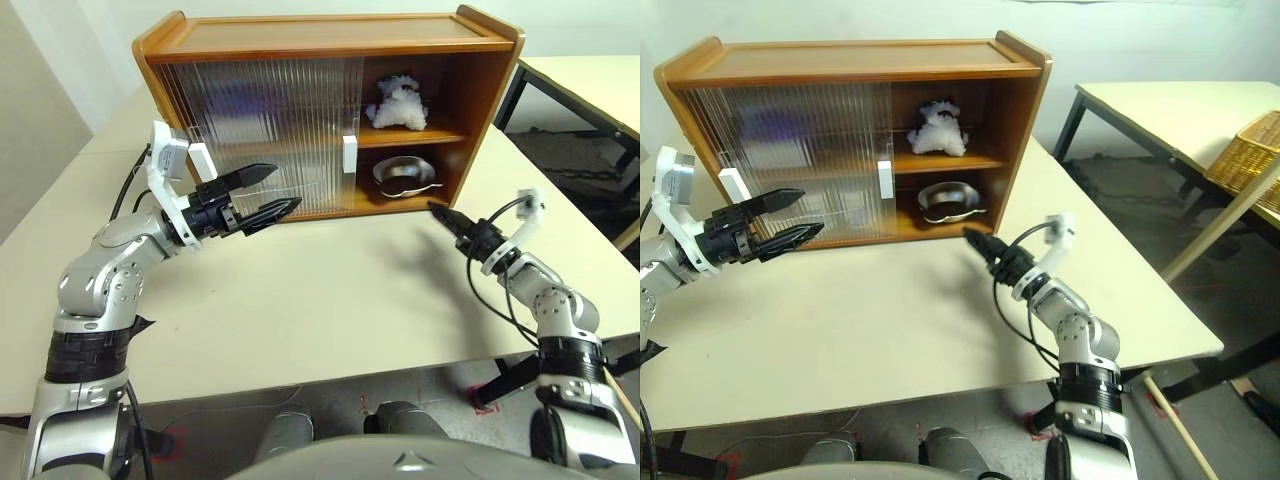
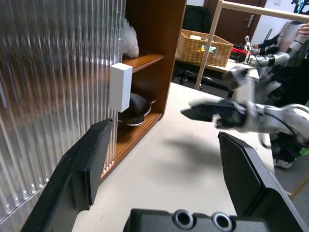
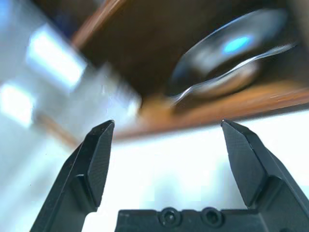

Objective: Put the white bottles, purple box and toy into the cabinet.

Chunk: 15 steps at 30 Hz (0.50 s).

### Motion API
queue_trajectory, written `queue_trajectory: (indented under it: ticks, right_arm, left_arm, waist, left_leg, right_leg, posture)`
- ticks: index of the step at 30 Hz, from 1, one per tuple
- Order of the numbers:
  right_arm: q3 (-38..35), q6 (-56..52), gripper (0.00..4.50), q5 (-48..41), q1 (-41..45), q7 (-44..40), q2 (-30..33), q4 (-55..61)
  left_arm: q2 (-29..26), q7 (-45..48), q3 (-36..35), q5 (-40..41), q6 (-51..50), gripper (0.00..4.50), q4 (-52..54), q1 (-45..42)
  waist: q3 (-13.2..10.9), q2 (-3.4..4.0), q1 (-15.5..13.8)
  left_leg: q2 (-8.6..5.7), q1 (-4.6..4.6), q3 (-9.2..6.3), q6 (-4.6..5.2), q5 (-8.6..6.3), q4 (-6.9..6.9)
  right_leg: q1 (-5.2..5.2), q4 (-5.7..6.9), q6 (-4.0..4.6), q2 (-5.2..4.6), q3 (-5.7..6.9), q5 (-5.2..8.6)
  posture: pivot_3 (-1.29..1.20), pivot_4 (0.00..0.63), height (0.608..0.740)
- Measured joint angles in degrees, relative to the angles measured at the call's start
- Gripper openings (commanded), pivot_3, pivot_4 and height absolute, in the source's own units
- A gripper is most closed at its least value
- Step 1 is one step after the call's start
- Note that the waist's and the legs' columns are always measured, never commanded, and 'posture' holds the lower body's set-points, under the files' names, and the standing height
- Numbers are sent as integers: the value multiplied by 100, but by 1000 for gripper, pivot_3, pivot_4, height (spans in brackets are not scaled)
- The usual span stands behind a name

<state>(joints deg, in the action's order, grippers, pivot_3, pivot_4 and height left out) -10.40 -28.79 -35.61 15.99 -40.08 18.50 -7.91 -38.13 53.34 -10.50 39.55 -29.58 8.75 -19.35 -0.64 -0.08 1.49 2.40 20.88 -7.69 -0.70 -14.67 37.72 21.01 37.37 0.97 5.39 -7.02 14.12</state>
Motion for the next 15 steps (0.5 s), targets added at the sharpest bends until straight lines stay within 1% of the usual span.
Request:
queue_trajectory:
  ticks: [3, 8, 11, 15]
  right_arm:
    - [674, 684, 4431, 618, -115, -398, 81, 257]
    - [1231, 1583, 4431, 1426, 108, -524, 82, 283]
    - [1451, 2011, 3830, 1761, 342, -520, -9, 272]
    - [1699, 2451, 2317, 2064, 585, -456, -248, 242]
  left_arm:
    - [4, 26, 13, -39, 28, 4500, -4, -8]
    - [6, 41, 13, -62, 41, 4500, -5, -13]
    - [6, 39, 11, -63, 41, 4500, -2, -6]
    - [5, 25, 3, -62, 40, 4500, 1, 47]
  waist:
    - [0, 0, 46]
    - [0, 0, 38]
    - [0, 0, 21]
    - [1, 0, -13]
  left_leg:
    - [-2, -4, 7, 3, 2, 14]
    - [-3, -5, -30, 6, 5, 17]
    - [-4, 0, -62, 4, 4, 11]
    - [-1, 10, -64, 0, 1, -4]
  right_leg:
    - [-4, 0, -7, -2, -7, -12]
    - [-2, 0, 2, -13, -9, -21]
    - [8, 0, 4, -12, -7, -20]
    - [25, -1, 24, -10, -1, -9]
  posture:
    - [-16, 0, 740]
    - [-1, 0, 740]
    - [9, 0, 740]
    - [18, 0, 740]
